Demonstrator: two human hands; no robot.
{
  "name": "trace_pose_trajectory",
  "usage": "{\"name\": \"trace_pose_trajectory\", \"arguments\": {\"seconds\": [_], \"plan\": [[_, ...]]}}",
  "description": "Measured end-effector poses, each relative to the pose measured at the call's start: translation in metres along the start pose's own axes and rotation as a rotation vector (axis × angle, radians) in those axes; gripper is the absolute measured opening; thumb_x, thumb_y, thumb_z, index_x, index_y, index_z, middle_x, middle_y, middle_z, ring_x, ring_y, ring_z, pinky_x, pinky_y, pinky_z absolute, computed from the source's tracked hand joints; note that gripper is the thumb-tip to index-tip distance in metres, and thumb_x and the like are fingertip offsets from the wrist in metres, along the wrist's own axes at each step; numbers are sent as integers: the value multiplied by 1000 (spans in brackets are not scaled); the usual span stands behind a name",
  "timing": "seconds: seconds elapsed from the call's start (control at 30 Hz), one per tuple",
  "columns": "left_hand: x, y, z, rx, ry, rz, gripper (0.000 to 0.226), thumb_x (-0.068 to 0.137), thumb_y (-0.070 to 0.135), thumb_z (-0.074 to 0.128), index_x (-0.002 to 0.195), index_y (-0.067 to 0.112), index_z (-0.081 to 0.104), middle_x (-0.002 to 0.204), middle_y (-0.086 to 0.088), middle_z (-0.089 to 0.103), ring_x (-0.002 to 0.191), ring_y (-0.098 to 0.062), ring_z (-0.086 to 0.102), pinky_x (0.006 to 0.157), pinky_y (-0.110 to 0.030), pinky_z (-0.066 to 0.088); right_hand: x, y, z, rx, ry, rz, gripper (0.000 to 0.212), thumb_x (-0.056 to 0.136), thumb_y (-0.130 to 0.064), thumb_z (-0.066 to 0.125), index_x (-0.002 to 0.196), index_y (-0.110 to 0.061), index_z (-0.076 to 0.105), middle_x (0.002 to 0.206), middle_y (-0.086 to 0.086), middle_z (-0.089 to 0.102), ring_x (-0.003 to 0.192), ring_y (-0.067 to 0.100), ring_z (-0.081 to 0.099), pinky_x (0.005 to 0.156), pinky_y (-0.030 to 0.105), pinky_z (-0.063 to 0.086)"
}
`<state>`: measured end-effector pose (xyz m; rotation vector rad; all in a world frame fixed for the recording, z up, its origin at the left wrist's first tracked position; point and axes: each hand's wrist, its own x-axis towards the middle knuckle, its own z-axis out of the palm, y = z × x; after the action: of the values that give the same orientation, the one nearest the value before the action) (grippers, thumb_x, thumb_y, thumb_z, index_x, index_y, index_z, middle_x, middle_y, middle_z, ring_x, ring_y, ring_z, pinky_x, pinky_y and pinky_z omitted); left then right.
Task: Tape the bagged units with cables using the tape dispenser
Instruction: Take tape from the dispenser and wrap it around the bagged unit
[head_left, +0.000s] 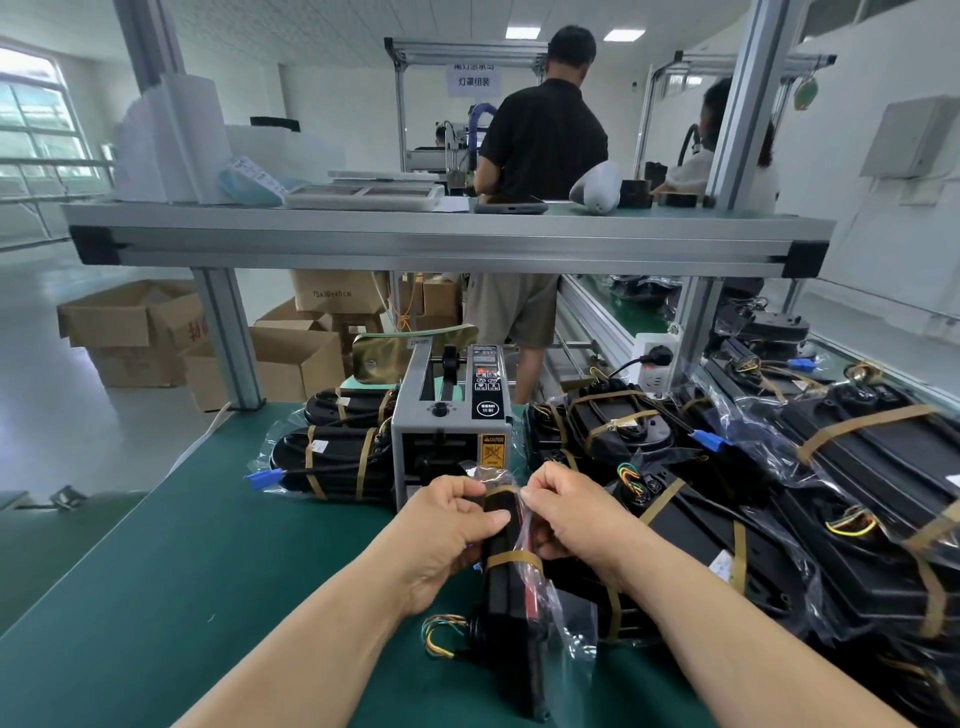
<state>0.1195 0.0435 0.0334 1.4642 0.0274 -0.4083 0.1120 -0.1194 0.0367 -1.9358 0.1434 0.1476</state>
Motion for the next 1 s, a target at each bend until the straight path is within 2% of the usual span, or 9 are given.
{"name": "trace_pose_trajectory", "arguments": {"seconds": [0.13, 0.23, 0.4, 0.5, 0.6, 0.73, 0.8, 0.9, 1.0], "plan": [[-12, -8, 6, 118, 61, 132, 34, 87, 1, 71, 115, 12, 54, 87, -10, 65, 78, -17, 63, 72, -28, 51, -10, -9, 4, -225, 44, 25, 68, 63, -83, 59, 92, -23, 46, 83, -3, 61, 69, 13, 59, 61, 29, 49], [-26, -19, 7, 193, 82, 191, 33, 89, -6, 61, 113, 16, 54, 83, -2, 70, 69, -5, 65, 68, -20, 54, -17, -16, 5, -427, 13, 14, 96, 35, -92, 64, 101, -25, 42, 96, -7, 56, 80, 8, 54, 61, 28, 40], [-50, -33, -5, 122, 1, 183, 31, 90, -11, 54, 111, 11, 60, 92, -2, 77, 91, -21, 73, 84, -32, 57, -27, -22, -8, -520, -94, -5, 88, 55, -47, 84, 129, -23, 44, 107, -5, 64, 95, 13, 65, 85, 35, 57], [-61, -38, -28, 188, 260, 279, 20, 90, 4, 66, 98, 21, 67, 91, 3, 76, 90, -16, 70, 72, -25, 54, -35, -18, -22, -270, -215, -28, 65, 66, -17, 80, 127, -25, 61, 108, 2, 74, 96, 22, 73, 87, 40, 60], [-73, -33, -56, 226, 489, 373, 20, 87, 20, 73, 99, 34, 66, 97, 11, 71, 94, -7, 66, 73, -18, 45, -46, -15, -38, 3, -379, -97, 59, 74, 3, 74, 119, -36, 68, 113, 1, 75, 104, 20, 72, 82, 30, 60], [-86, -20, -81, 326, 82, 400, 65, 66, 46, 83, 124, 42, 54, 118, 28, 65, 113, 1, 61, 97, -22, 46, -47, -12, -38, 221, -548, -193, 80, 68, 3, 75, 141, -15, 47, 136, 10, 64, 127, 25, 60, 96, 30, 52], [-93, -15, -86, 311, -80, 411, 77, 59, 45, 84, 129, 41, 52, 123, 25, 65, 116, -2, 62, 94, -24, 50, -45, -18, -30, 238, -633, -227, 81, 73, 9, 70, 146, -9, 40, 142, 10, 59, 133, 24, 55, 101, 30, 49], [-101, -11, -93, 246, -185, 475, 58, 70, 26, 84, 123, 35, 62, 120, 4, 71, 112, -14, 68, 90, -22, 53, -41, -31, -12, 278, -765, -277, 72, 80, 13, 64, 145, -12, 46, 143, 13, 58, 131, 27, 57, 101, 33, 49], [-103, -12, -109, 141, 12, 523, 39, 71, 22, 80, 107, 35, 73, 107, -3, 76, 100, -18, 72, 83, -20, 54, -32, -44, 12, 227, -727, -278, 61, 85, 7, 67, 139, -19, 56, 136, 13, 63, 126, 28, 61, 100, 34, 51]]}}
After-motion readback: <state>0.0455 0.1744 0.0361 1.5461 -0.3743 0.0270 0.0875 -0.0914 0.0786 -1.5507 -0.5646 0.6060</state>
